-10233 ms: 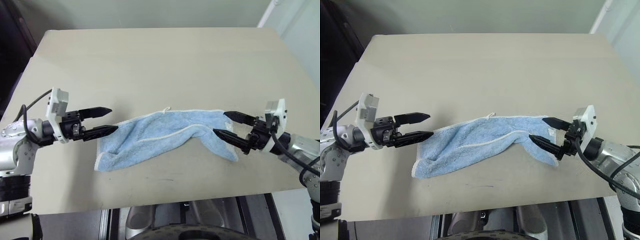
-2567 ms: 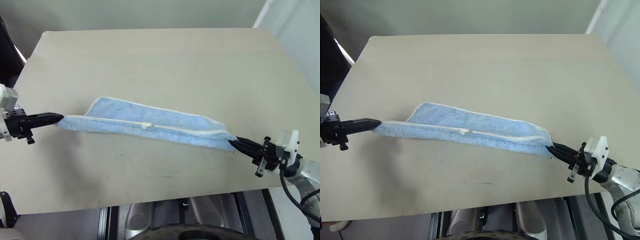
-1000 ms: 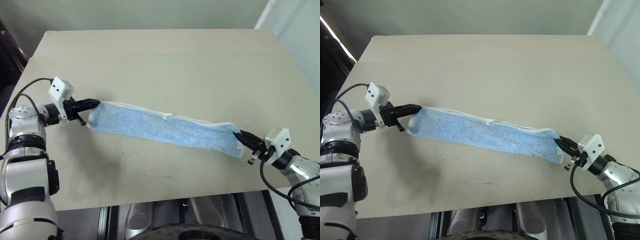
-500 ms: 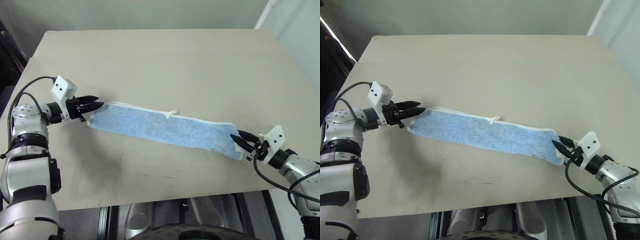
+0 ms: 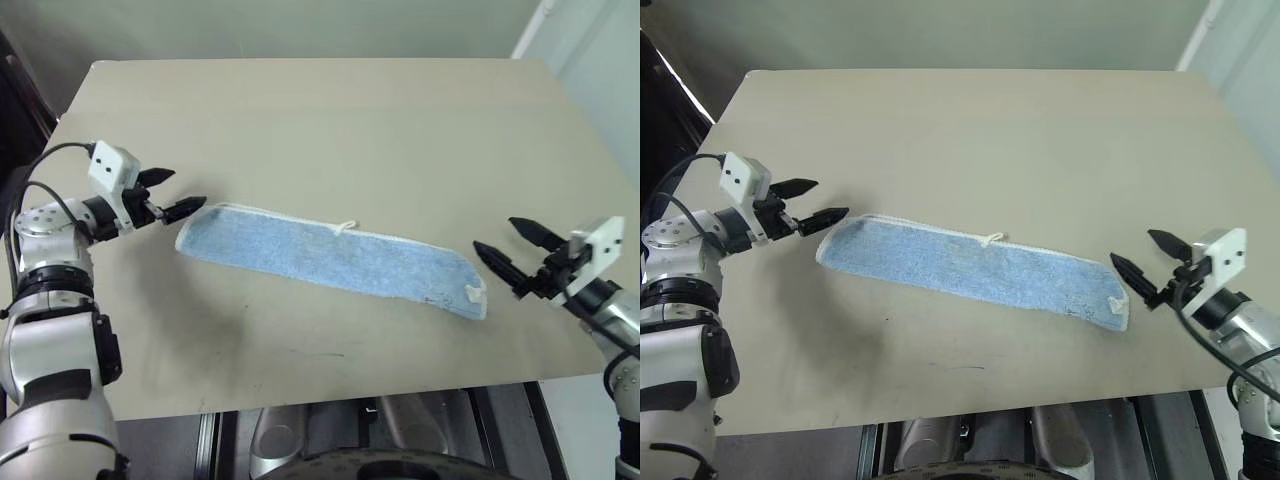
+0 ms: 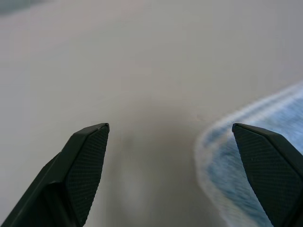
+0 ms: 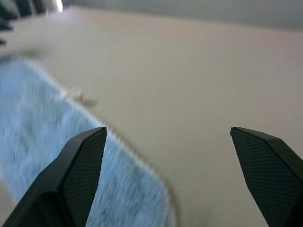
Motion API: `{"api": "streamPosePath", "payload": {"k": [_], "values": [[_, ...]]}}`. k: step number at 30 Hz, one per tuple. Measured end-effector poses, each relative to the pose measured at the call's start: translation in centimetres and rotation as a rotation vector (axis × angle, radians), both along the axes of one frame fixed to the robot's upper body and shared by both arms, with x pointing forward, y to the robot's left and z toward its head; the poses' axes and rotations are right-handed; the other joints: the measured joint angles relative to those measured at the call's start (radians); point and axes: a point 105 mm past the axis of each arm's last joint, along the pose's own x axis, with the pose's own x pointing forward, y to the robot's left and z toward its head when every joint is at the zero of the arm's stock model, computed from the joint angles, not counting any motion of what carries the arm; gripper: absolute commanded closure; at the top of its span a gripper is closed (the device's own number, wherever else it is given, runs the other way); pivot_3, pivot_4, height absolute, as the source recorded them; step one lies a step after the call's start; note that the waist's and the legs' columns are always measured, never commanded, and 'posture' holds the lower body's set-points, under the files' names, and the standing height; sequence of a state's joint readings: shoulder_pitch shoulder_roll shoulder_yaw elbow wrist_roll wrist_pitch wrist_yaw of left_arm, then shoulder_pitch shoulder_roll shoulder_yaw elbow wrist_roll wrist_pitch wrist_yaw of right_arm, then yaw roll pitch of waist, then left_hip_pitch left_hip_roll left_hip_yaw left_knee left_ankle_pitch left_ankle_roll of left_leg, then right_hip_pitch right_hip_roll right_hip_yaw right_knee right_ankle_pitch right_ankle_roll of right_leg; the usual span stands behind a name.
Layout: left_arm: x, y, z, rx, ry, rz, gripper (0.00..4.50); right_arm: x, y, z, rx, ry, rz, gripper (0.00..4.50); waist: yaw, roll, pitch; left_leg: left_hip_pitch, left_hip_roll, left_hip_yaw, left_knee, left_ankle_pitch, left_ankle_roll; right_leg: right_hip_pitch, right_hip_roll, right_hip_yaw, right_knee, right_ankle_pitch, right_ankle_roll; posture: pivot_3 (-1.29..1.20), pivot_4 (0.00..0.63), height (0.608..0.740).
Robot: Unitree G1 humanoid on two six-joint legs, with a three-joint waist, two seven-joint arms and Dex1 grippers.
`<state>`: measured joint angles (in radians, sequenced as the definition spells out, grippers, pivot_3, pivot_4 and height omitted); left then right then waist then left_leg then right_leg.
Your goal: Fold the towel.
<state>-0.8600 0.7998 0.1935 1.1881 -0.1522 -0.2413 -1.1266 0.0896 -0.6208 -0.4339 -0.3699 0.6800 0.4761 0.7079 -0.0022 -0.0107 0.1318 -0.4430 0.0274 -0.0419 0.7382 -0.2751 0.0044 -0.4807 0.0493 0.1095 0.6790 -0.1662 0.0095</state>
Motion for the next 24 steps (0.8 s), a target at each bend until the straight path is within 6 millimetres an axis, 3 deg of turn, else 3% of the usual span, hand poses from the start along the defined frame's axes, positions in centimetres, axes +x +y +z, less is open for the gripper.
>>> {"api": "streamPosePath", "payload": {"k": [3,6,11,17,24], "values": [[0.7,-2.0,1.2,-0.078,-0.059,-0.066,0.00,-0.2,0.0,0.5,0.140,0.103,-0.001,0.02,0.007,0.000,0.000,0.000,-0.002,0.000,0.000,0.000,0.000,0.001,0.000,0.001,0.000,-0.004,0.007,0.00,0.150,0.703],[0.7,-5.3,1.9,-0.155,-0.057,-0.237,0.00,-1.4,1.6,0.7,0.275,0.295,0.087,0.02,0.008,0.000,0.001,-0.001,-0.003,-0.001,0.000,0.000,0.000,0.001,-0.001,0.001,0.000,-0.006,0.009,0.00,0.150,0.703],[-0.3,-7.8,3.0,-0.207,-0.043,-0.396,0.00,-3.8,3.5,-0.7,0.457,0.525,0.142,0.02,0.007,-0.001,0.001,-0.002,-0.004,-0.002,-0.001,-0.001,0.001,0.000,-0.001,0.002,0.000,-0.010,0.015,0.00,0.150,0.703],[-2.6,-11.0,0.3,-0.220,0.078,-0.539,0.00,-7.6,6.8,-2.7,0.612,0.793,0.221,0.02,0.007,-0.001,0.001,-0.002,-0.005,-0.001,0.000,-0.004,0.004,0.002,-0.002,0.003,-0.002,-0.012,0.019,0.00,0.150,0.703],[-6.3,-13.6,-2.0,-0.148,0.203,-0.711,0.00,-9.5,7.6,-4.9,0.693,0.933,0.171,0.02,0.007,-0.001,0.001,-0.001,-0.006,-0.003,0.001,-0.006,0.006,0.004,-0.002,0.003,-0.004,-0.012,0.019,0.00,0.150,0.703]]}}
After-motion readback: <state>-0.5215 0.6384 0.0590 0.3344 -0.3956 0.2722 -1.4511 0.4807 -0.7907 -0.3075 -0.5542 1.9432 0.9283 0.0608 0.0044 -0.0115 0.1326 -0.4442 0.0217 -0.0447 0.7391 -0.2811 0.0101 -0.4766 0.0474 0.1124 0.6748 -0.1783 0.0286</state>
